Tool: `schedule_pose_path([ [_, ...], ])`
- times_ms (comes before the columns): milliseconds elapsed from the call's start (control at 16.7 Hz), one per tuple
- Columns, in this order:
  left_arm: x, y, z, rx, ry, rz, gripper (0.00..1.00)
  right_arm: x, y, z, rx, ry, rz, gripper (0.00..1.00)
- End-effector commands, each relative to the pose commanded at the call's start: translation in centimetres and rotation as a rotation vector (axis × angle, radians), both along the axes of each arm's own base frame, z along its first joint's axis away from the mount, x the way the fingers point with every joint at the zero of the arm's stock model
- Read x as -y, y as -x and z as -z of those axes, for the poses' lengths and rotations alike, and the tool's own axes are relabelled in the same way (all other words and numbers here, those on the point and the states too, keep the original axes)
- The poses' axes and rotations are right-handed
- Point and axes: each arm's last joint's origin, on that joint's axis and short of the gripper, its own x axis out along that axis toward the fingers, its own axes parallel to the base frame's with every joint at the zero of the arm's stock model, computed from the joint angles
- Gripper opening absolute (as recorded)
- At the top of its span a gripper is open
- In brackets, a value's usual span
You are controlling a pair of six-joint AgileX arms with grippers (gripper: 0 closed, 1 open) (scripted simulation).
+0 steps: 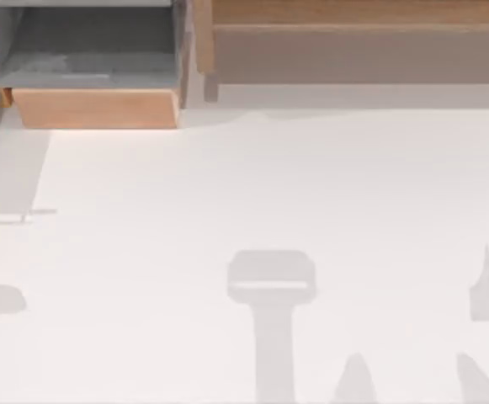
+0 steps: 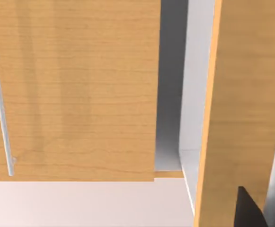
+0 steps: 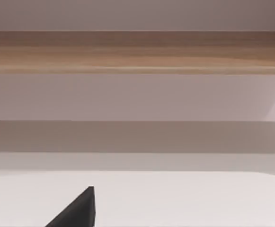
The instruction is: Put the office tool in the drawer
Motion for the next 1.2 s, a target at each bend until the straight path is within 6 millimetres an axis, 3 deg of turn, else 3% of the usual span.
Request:
schedule_pose_path([
  [420, 0.0, 0.0, 0.4, -0.016, 0.017, -0.001, 0.00, 0.0, 0.0, 0.0, 0.000, 0.000, 0.000, 1.00],
  [900, 0.0, -5.9, 0.4, -0.015, 0.015, -0.002, 0.00, 0.0, 0.0, 0.0, 0.000, 0.000, 0.000, 1.00],
  [1200, 0.0, -6.1, 0.5, -0.023, 0.022, -0.004, 0.00, 0.0, 0.0, 0.0, 0.000, 0.000, 0.000, 1.00],
])
